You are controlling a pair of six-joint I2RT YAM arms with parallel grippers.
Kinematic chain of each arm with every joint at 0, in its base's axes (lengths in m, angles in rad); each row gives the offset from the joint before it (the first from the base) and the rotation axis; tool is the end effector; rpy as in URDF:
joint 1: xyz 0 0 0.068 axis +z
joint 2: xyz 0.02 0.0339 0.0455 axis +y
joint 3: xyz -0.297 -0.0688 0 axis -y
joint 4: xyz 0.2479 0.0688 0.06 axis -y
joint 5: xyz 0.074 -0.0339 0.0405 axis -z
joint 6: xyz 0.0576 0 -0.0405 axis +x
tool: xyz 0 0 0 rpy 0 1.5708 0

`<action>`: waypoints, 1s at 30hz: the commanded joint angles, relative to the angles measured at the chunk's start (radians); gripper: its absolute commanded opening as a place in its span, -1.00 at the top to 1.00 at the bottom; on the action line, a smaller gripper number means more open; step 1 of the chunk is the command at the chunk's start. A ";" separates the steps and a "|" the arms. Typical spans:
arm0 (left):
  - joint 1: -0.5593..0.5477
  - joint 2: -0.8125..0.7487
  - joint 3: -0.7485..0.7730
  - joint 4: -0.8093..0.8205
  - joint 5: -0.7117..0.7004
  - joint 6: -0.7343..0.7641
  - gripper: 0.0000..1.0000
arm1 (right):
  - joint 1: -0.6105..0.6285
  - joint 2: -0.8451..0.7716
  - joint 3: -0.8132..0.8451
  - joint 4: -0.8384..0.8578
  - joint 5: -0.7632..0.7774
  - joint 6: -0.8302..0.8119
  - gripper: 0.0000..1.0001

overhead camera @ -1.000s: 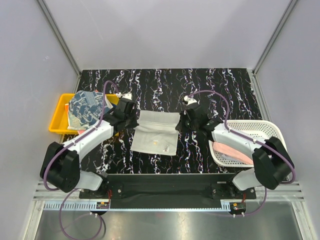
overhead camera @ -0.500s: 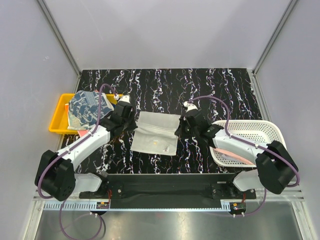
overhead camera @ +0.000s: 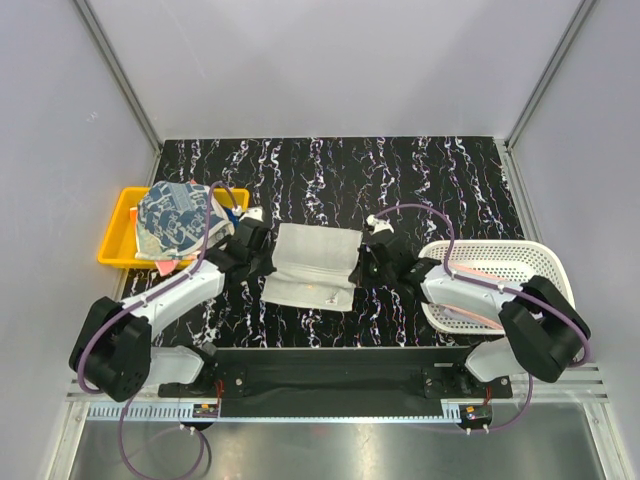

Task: Fold and stack the towels
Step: Fold the towel

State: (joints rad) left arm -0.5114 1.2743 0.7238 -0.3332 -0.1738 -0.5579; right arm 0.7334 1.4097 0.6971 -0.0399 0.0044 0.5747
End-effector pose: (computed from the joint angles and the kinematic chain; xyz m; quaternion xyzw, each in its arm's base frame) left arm 0.2306 -0.1180 0.2179 -0.0510 0.9371 -0.1007 0.3304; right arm 0.2195 0.1974 0.2000 -0.0719 0.9146 0.2404 0.3170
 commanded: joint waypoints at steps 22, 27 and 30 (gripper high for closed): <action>-0.013 -0.038 -0.010 -0.006 -0.193 -0.031 0.78 | 0.017 -0.017 -0.033 0.058 -0.032 0.039 0.83; -0.013 -0.020 -0.056 0.028 -0.170 -0.039 0.60 | 0.032 0.015 -0.059 0.090 -0.052 0.053 0.71; -0.016 -0.032 -0.084 0.045 -0.164 -0.043 0.51 | 0.041 0.008 -0.071 0.092 -0.061 0.059 0.66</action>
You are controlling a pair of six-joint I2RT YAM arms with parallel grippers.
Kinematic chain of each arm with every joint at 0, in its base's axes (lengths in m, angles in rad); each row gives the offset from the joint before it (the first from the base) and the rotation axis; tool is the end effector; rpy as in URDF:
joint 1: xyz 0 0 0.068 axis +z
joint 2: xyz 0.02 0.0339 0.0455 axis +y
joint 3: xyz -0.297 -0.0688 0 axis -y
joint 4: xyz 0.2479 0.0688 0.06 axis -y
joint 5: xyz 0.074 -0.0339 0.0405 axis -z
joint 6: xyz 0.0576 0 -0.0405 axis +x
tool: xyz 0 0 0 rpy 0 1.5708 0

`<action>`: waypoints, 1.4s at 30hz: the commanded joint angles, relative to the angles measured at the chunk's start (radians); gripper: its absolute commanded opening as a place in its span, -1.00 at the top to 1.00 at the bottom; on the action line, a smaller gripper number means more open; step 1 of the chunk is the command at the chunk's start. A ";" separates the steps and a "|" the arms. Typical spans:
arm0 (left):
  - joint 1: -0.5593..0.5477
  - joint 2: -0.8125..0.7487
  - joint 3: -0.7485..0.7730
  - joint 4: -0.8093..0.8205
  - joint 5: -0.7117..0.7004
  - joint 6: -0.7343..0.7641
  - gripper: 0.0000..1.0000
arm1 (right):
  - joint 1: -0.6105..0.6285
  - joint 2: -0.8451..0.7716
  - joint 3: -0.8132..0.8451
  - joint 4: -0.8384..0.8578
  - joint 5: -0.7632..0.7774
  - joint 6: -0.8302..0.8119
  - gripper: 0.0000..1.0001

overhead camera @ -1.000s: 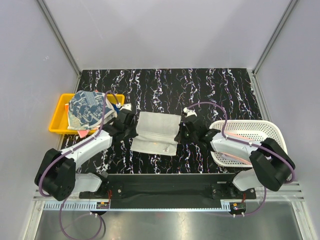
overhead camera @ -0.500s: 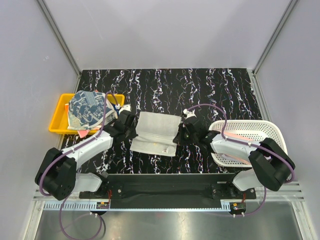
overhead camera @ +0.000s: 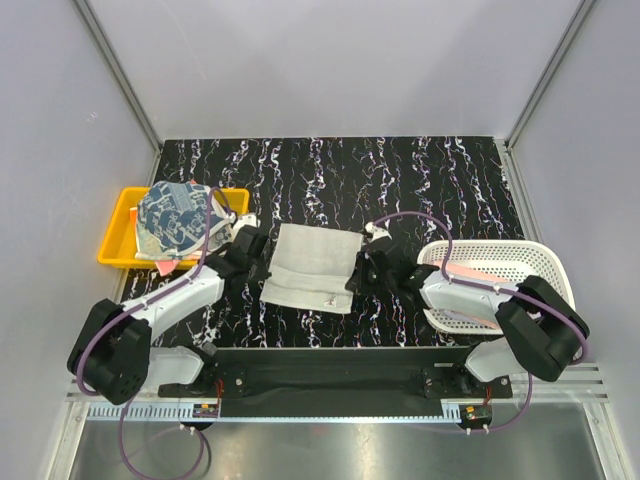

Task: Fold and stack the towels
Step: Fold the towel

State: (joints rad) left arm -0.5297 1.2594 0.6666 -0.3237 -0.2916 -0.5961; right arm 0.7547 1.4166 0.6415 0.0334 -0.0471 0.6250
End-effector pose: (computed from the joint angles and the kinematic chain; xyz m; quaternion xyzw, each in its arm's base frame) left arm 0.2213 -0.1104 0.2050 -0.0778 0.9348 -0.0533 0.3423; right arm 0.2097 0.2010 0.1875 -0.0688 0.9125 0.2729 0.2969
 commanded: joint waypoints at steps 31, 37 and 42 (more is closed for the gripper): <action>-0.009 0.321 0.278 0.052 0.031 0.107 0.21 | 0.032 0.091 0.178 -0.153 0.147 0.065 0.34; -0.010 0.249 0.182 0.069 0.046 0.085 0.21 | 0.069 0.059 0.138 -0.153 0.131 0.090 0.35; -0.010 0.176 0.122 0.075 0.060 0.073 0.22 | 0.097 0.019 0.106 -0.151 0.128 0.108 0.34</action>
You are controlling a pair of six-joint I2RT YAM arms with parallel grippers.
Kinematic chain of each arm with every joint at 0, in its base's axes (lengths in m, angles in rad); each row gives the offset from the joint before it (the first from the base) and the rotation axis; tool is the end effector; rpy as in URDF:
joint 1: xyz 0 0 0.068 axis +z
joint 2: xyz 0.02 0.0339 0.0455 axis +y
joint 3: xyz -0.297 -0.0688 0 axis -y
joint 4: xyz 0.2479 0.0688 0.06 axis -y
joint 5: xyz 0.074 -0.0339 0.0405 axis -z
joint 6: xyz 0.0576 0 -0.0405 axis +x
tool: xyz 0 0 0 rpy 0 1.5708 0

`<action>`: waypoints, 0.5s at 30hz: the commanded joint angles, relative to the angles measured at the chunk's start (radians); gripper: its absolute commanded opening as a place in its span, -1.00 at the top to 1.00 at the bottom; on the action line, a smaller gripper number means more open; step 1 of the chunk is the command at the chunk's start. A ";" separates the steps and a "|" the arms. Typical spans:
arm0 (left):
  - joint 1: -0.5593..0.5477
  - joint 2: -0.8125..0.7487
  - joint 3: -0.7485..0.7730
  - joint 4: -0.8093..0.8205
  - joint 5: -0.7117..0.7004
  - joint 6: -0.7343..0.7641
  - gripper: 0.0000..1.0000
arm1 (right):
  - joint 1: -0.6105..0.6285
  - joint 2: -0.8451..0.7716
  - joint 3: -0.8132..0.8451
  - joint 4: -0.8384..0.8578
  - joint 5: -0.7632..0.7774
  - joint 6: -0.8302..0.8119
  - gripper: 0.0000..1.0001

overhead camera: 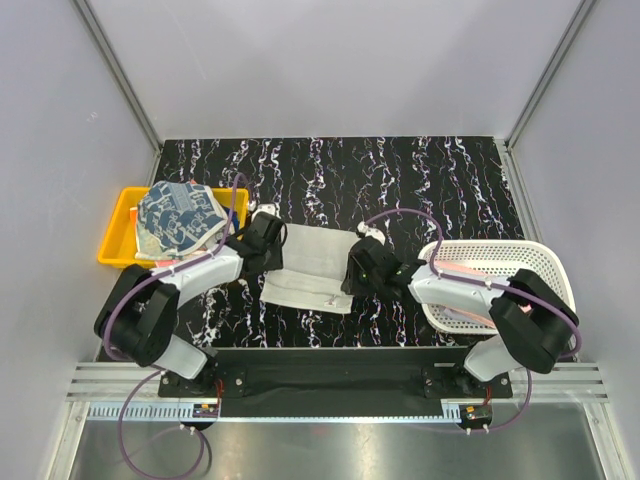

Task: Fold and stack the towels
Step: Fold the towel

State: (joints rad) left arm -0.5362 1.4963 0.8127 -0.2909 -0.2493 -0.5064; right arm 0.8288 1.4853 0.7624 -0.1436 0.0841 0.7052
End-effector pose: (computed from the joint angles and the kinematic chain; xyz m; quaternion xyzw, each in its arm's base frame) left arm 0.2659 -0.1415 0.1922 -0.0224 0.9489 -0.0421 0.3119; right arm 0.2099 0.2218 0.1903 -0.0434 0.9369 0.2107 0.2755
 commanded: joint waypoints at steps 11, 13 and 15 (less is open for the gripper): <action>-0.004 -0.235 -0.110 -0.014 0.018 -0.038 0.22 | 0.058 -0.083 -0.055 0.027 -0.012 0.039 0.29; -0.004 -0.260 -0.129 -0.024 0.015 -0.038 0.22 | 0.067 -0.082 -0.058 0.036 -0.020 0.040 0.28; -0.004 -0.275 -0.150 -0.025 0.018 -0.041 0.22 | 0.081 -0.080 -0.057 0.038 -0.024 0.045 0.28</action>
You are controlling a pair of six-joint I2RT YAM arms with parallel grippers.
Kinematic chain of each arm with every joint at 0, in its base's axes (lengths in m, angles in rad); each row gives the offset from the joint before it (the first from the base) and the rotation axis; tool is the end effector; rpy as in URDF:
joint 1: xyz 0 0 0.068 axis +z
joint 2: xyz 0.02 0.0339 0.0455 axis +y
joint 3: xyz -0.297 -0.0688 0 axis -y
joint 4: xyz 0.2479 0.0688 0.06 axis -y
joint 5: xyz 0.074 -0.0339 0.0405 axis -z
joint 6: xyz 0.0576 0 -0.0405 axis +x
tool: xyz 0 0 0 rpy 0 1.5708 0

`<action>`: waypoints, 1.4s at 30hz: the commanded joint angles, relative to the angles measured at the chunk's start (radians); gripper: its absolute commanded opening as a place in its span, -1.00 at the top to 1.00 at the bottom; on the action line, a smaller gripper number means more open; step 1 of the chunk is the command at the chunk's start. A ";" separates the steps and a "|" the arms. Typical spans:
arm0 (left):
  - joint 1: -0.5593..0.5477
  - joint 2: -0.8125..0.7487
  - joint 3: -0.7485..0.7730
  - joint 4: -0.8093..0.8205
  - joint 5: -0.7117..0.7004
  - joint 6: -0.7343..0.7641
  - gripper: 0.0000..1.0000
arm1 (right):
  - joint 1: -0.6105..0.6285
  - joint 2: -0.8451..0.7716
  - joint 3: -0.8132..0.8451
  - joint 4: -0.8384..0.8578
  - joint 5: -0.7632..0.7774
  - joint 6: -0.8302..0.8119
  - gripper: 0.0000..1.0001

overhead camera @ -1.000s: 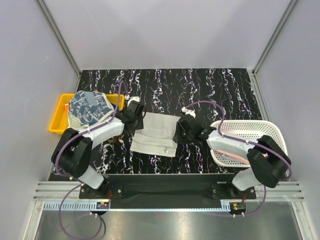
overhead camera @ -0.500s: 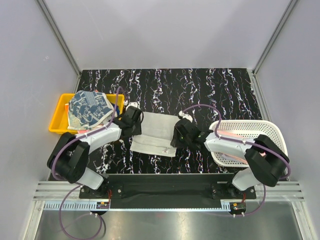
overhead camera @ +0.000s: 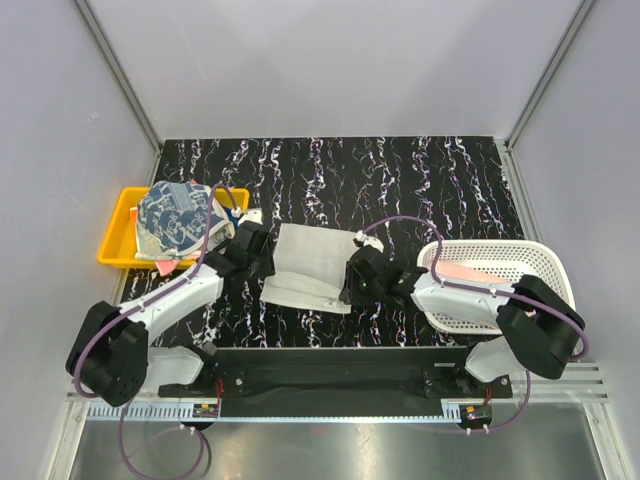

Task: Fold and stack the towels
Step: Fold the towel

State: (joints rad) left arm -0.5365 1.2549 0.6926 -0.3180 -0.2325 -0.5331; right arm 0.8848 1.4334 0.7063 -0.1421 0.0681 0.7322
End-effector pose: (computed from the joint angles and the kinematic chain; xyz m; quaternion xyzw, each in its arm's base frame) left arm 0.2236 -0.1175 0.2141 -0.0377 0.9347 -0.0774 0.3448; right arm 0.1863 0.2213 0.1873 -0.0599 0.9367 0.2263 0.2603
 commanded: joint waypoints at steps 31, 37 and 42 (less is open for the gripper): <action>-0.031 0.207 0.097 -0.052 -0.155 -0.050 0.14 | 0.108 0.027 0.130 -0.082 0.183 -0.008 -0.04; -0.040 0.282 0.111 -0.058 -0.122 -0.116 0.17 | 0.108 0.182 0.180 -0.109 0.200 0.005 0.08; -0.089 0.290 0.064 -0.067 -0.097 -0.169 0.22 | 0.108 0.179 0.116 -0.134 0.214 0.019 0.09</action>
State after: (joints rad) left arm -0.5961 1.5272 0.7780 -0.3878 -0.3370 -0.6476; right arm 0.9836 1.6230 0.8482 -0.2337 0.2283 0.7403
